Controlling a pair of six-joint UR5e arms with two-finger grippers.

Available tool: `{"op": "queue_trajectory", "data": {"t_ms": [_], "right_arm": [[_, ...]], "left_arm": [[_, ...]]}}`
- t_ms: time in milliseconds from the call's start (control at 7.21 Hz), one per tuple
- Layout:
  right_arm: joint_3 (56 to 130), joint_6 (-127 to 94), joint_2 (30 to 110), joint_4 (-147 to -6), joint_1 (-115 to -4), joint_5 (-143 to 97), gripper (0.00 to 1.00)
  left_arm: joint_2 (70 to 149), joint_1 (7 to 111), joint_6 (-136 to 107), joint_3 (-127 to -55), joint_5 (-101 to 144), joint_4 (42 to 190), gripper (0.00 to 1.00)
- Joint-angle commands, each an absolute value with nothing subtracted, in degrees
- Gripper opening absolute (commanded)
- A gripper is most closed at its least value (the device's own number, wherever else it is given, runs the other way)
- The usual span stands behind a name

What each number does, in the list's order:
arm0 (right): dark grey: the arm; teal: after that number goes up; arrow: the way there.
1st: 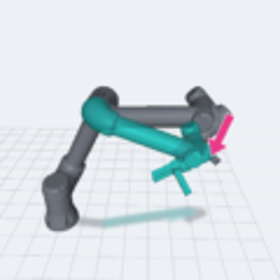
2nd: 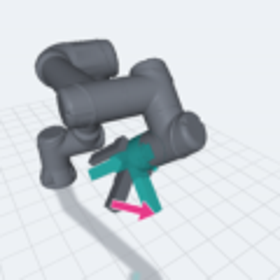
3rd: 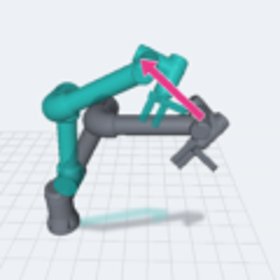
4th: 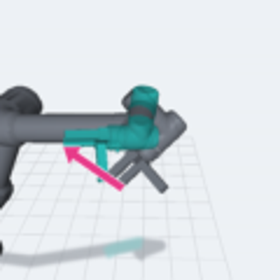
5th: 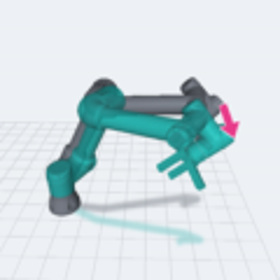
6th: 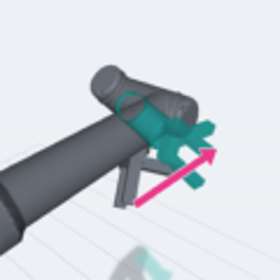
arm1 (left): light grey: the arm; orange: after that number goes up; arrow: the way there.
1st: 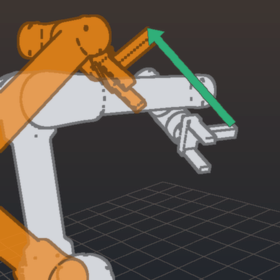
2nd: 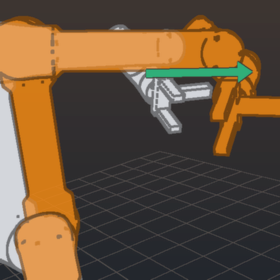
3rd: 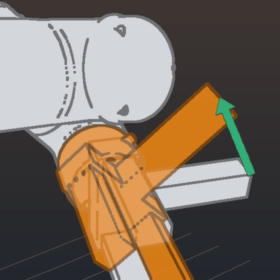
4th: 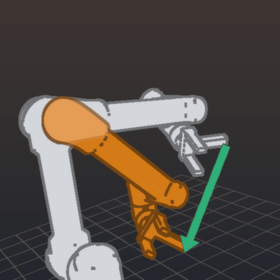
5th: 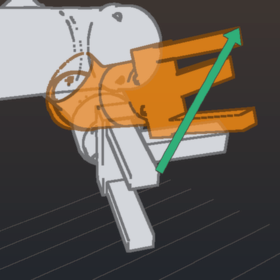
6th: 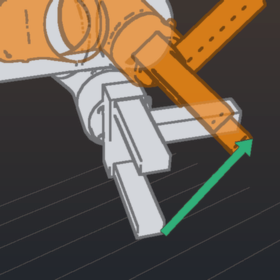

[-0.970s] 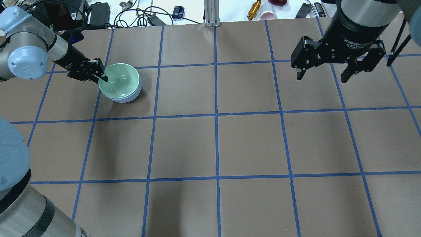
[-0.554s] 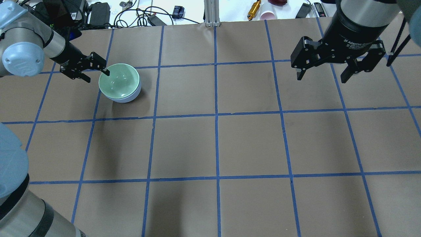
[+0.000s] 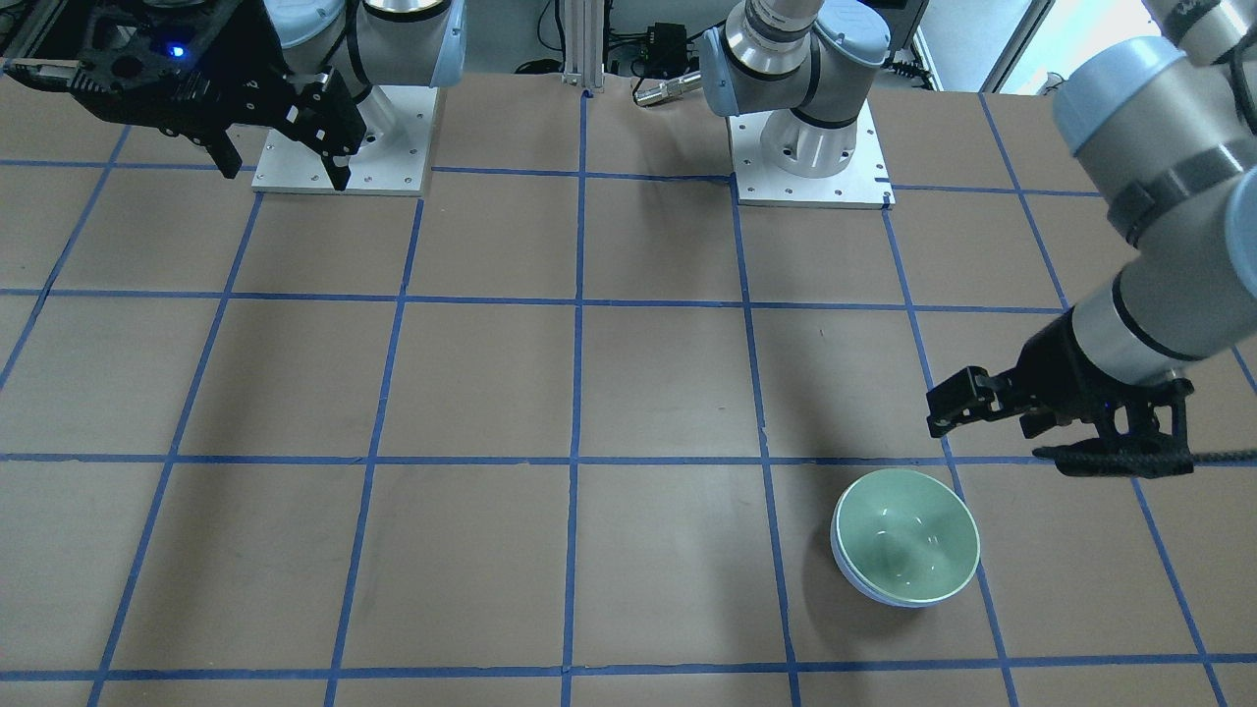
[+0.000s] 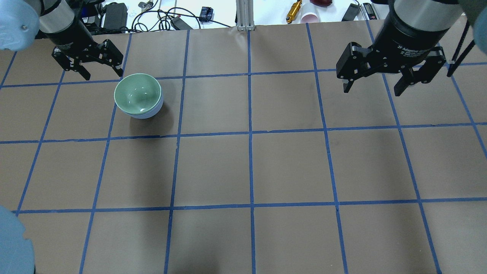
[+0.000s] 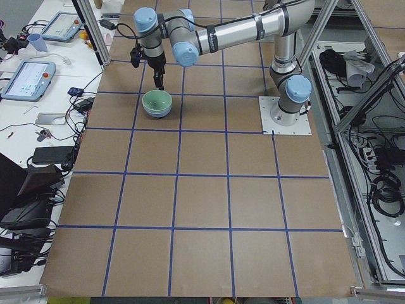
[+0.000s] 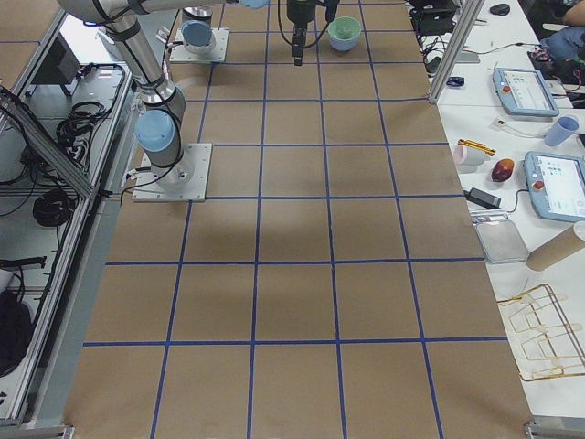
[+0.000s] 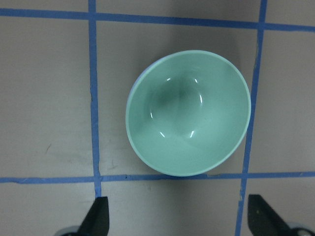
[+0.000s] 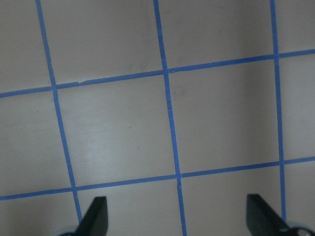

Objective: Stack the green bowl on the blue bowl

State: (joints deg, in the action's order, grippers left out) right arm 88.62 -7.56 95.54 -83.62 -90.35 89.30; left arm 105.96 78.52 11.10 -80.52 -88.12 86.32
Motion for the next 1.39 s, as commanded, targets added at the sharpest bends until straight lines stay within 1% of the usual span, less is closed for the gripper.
{"op": "queue_trajectory", "data": {"t_ms": [0, 277, 554, 1248], "right_arm": [[88.7, -7.6, 95.5, -83.7, -90.4, 89.3, 1.0], [88.6, -7.6, 95.5, -83.7, -90.4, 89.3, 1.0], [88.7, -7.6, 95.5, -83.7, -90.4, 89.3, 1.0], [88.7, -7.6, 95.5, -83.7, -90.4, 89.3, 1.0]], "left_arm": [[101.3, 83.6, 9.8, -80.9, -88.9, 88.5, 1.0], [96.1, 85.3, 9.8, -84.6, -88.7, 88.7, 1.0], [93.1, 86.0, 9.8, -89.6, -88.8, 87.8, 1.0], [91.8, 86.1, 9.8, -89.6, -88.8, 87.8, 1.0]]}}
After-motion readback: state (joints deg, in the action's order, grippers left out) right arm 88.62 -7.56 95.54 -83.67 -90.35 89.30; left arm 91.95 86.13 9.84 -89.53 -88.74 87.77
